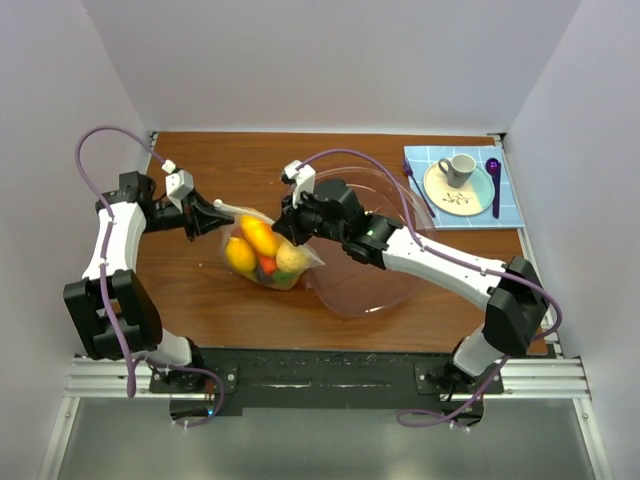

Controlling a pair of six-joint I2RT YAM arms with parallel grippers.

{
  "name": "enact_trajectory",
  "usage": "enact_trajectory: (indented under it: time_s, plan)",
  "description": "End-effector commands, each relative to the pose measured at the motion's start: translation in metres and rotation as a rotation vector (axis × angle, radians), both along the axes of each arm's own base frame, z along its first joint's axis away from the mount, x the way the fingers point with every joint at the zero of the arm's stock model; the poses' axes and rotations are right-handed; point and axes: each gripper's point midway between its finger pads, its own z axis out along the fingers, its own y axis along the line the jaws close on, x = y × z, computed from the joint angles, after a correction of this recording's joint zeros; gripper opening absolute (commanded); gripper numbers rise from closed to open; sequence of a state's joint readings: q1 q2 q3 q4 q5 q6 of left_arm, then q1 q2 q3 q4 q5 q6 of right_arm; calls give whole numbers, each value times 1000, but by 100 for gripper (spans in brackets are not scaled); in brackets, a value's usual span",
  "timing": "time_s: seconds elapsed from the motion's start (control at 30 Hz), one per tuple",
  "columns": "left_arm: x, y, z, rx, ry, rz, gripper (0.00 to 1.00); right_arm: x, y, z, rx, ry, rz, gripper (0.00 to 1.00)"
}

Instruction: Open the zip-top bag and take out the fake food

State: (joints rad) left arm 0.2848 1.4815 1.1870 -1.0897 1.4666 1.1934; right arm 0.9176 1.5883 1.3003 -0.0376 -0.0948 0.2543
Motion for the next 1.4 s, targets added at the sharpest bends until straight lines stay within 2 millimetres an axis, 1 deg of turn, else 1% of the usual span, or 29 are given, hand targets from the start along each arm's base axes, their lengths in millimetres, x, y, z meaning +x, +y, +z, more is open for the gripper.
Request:
enact_trajectory:
  time_s: [0.0,0.03,0.07,0.1,0.13,0.17,0.2,0.23,0.27,0.3,0.33,0.37,0.4,0.43,0.47,0.53,0.57,0.63,0.67,0.7,0.77,0.83,0.93,0.97,1.07,1.17,1.27,1.37]
  plan:
    - [-6,-11,54,-197,-138,-67,7,0,-3,51,113,-85,-5,0]
    - [-7,-11,56,-195,-144,-69,8,0,-2,53,113,-94,2,0]
    - [-9,-12,60,-191,-154,-72,8,-4,3,59,126,-101,36,0]
    - [-10,-12,62,-188,-155,-73,8,-4,6,58,118,-107,59,1]
    - [-11,-12,64,-184,-160,-74,9,-5,9,61,123,-110,80,11]
    - [-14,-13,68,-177,-163,-73,10,-6,15,76,144,-129,103,36]
    - [-15,-14,70,-171,-173,-77,10,-9,19,78,150,-126,138,45]
    - [-17,-14,71,-164,-174,-76,11,-9,26,78,149,-125,157,52]
    - [-21,-15,73,-165,-160,-76,11,-8,30,93,172,-146,170,62]
    - [-22,-15,75,-159,-177,-81,12,-9,34,98,181,-153,191,66]
    - [-24,-16,77,-162,-177,-87,13,-7,39,98,185,-158,200,68]
    - [-30,-17,81,-166,-154,-93,13,-6,42,108,205,-175,211,71]
    - [-30,-17,78,-157,-177,-101,13,-8,46,114,219,-183,224,71]
    - [-32,-17,80,-157,-177,-109,13,-8,50,116,225,-184,235,71]
    - [-36,-18,81,-151,-176,-118,13,-5,55,119,233,-185,241,69]
    - [-39,-19,81,-142,-182,-119,13,-9,64,118,240,-173,268,66]
    - [-42,-20,81,-136,-185,-119,13,-7,68,116,240,-168,274,62]
    - [-44,-20,82,-130,-189,-119,13,-11,74,113,239,-161,292,58]
    - [-46,-21,83,-128,-190,-121,13,-12,77,112,237,-158,298,55]
    - [-47,-21,83,-125,-194,-121,13,-13,80,106,228,-150,303,54]
    - [-47,-21,83,-124,-192,-120,13,-13,82,102,226,-143,310,50]
    - [-47,-21,83,-123,-192,-119,13,-15,83,99,221,-137,316,48]
    - [-47,-21,80,-122,-189,-116,13,-14,84,98,219,-138,313,42]
    - [-47,-21,78,-124,-185,-115,13,-15,83,101,221,-143,313,39]
    - [-47,-21,74,-124,-178,-112,14,-15,84,102,224,-140,316,34]
    - [-47,-21,71,-122,-176,-108,14,-15,83,105,229,-146,314,34]
    - [-48,-21,70,-121,-176,-107,14,-14,86,103,229,-141,317,31]
    - [-48,-21,69,-120,-179,-107,14,-12,90,98,225,-131,317,31]
